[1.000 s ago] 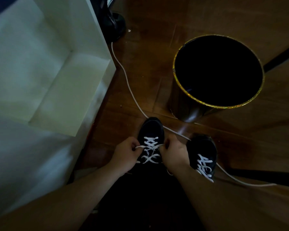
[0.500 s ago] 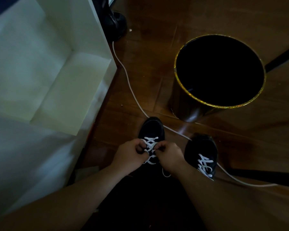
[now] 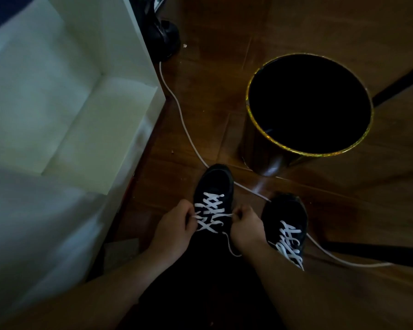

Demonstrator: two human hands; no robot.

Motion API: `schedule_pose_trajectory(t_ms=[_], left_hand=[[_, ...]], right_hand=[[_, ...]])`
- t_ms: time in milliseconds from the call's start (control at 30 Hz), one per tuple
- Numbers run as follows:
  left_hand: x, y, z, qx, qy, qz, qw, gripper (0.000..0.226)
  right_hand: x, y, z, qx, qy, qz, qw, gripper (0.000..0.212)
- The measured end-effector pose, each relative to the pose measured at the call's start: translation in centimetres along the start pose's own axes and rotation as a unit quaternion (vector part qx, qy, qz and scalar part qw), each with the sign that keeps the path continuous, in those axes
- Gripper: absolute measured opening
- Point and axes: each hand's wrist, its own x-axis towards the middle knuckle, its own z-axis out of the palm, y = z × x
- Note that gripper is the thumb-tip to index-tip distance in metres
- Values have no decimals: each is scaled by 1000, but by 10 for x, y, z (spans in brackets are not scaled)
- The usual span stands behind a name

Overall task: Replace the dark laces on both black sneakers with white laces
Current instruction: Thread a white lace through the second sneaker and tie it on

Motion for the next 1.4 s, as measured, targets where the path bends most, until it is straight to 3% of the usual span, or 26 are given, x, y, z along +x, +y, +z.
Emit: schedule_pose_trajectory(t_ms=[67,200,267,500,633,767,867,933,1000,1067,1133,1200,1267,1400], left_hand=[[1,0,0,-9,1,-11,1000,16],[6,4,3,-168,-7,-128,977,23],[10,4,8,-214,-16,-164,963,20],[22,9,18,-210,25,-194,958,2],[25,2,17,-163,27,-179,970,8],[20,-6,-2,23,23,-72,997,12],[12,-9,-17,178,10,18,984,9],[11,-10,-23,200,15,31,979,8],[12,-10,-22,133,32,7,991,11],[14,-6,-11,-15,24,-82,996,8],[16,-1,2,-208,10,-201,957,10],[20,1,9,-314,17,-275,909,11],[21,2,9,-320,29,-278,905,6],[15,1,11,-285,38,-247,925,7]], right_hand=[[-5,-2,6,70,14,17,997,7],[-8,-7,18,223,-17,103,969,22],[-8,-9,20,298,-23,137,944,14],[-7,-12,25,328,-7,141,934,5],[0,-11,30,265,19,121,957,3],[4,-8,13,79,57,87,991,12],[-2,-5,3,-14,63,19,998,23],[-6,-4,5,-35,72,-12,997,20],[-6,-6,11,15,67,-2,998,12],[-6,-10,18,114,49,48,991,15],[-5,-14,25,204,19,90,975,24],[-4,-16,28,256,-2,103,961,17],[-2,-16,30,262,-7,98,960,10],[0,-18,33,246,12,116,962,15]])
